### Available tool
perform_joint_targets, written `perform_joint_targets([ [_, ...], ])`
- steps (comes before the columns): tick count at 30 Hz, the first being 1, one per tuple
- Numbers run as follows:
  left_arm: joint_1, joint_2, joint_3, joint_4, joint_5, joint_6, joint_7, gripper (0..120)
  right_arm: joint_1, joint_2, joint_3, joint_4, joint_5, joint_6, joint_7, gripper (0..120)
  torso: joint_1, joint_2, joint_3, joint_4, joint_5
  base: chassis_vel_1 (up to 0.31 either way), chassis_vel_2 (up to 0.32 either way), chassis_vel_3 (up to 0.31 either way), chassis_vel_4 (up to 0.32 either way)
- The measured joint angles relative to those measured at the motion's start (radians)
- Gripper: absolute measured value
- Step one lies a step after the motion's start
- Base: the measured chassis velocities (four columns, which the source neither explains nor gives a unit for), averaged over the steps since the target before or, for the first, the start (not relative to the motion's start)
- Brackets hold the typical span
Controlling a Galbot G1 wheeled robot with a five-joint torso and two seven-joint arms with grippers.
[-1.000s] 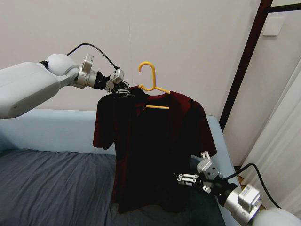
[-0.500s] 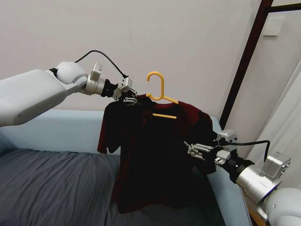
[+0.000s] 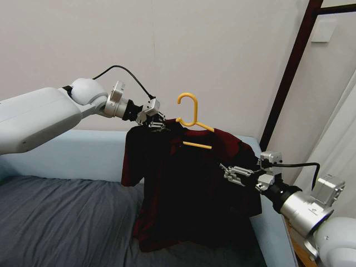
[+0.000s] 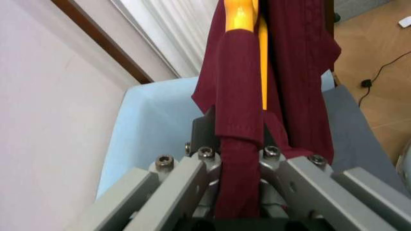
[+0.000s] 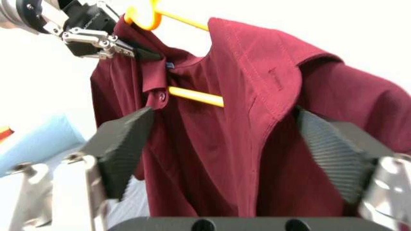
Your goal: Pick up the clothes from the sofa and hang them on the clothes hanger.
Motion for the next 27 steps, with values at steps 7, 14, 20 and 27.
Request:
perform_joint_targets([
  [7,0.019,0.005,-0.008,-0.015,0.014,0.0,-0.002,1,0.004,0.005,-0.004,-0.001,0.023,0.0,0.016,55,0.0,0.0,0.0,-0.0001,0.0,0.0,0.0,0.0,0.0],
  [14,0.048,0.012,-0.029,-0.012,0.028,0.0,-0.004,1,0.003,-0.01,-0.004,-0.005,-0.008,0.002,0.017,29,0.0,0.0,0.0,0.0,0.0,0.0,0.0,0.0,0.0],
  [20,0.065,0.008,-0.042,-0.007,0.038,-0.002,-0.005,1,-0.002,-0.016,-0.007,-0.003,-0.021,0.003,0.018,7,0.0,0.0,0.0,0.0,-0.0001,0.0,0.0,0.0,0.0],
  [27,0.071,0.009,-0.043,-0.018,0.046,-0.003,-0.008,1,-0.005,-0.023,-0.016,-0.004,-0.065,-0.019,0.029,0,0.0,0.0,0.0,0.0,0.0001,0.0,0.0,0.0,0.0],
])
